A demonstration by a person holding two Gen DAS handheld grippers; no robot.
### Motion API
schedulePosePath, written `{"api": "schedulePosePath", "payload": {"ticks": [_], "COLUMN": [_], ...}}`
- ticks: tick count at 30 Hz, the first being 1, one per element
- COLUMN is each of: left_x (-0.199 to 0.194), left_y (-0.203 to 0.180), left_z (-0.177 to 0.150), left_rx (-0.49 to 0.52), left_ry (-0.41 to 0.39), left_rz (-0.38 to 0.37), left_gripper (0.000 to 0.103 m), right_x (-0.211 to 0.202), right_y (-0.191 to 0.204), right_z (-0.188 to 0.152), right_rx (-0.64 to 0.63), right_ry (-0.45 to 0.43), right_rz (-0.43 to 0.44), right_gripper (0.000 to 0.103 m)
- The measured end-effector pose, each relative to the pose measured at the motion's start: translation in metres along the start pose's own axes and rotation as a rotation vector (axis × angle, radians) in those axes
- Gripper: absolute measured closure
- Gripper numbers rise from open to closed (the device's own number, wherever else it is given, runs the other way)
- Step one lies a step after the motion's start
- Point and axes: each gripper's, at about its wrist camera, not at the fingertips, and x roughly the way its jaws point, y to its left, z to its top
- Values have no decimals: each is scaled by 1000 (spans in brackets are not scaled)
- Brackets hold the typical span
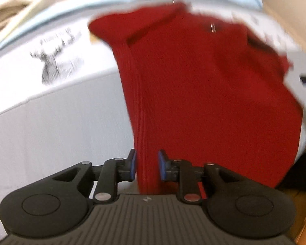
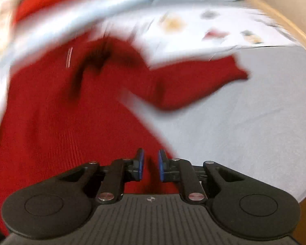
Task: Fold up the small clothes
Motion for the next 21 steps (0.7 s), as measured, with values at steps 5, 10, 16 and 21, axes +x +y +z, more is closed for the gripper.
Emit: {"api": "schedulePosePath", "payload": {"ticks": [5,10,16,21], "left_x": [1,24,37,53], "left_y": [-16,-33,-48,-50], "left_z": [32,63,84,94], "left_rx": [-48,-34,-25,-40], "left_ry": [-53,-56,-52,-37], "left_rz": [7,-8,-6,25], "left_gripper": [77,77,77,77], "right_x": [27,82,127,130], "right_y": [-44,-61,-44,-50], "right_z": [21,33,62,114], "right_rx": [314,428,274,210], "right_ry": [18,92,59,-159], "right_rz": [-18,-14,-70,-80], "right_gripper": [72,71,91,92]}}
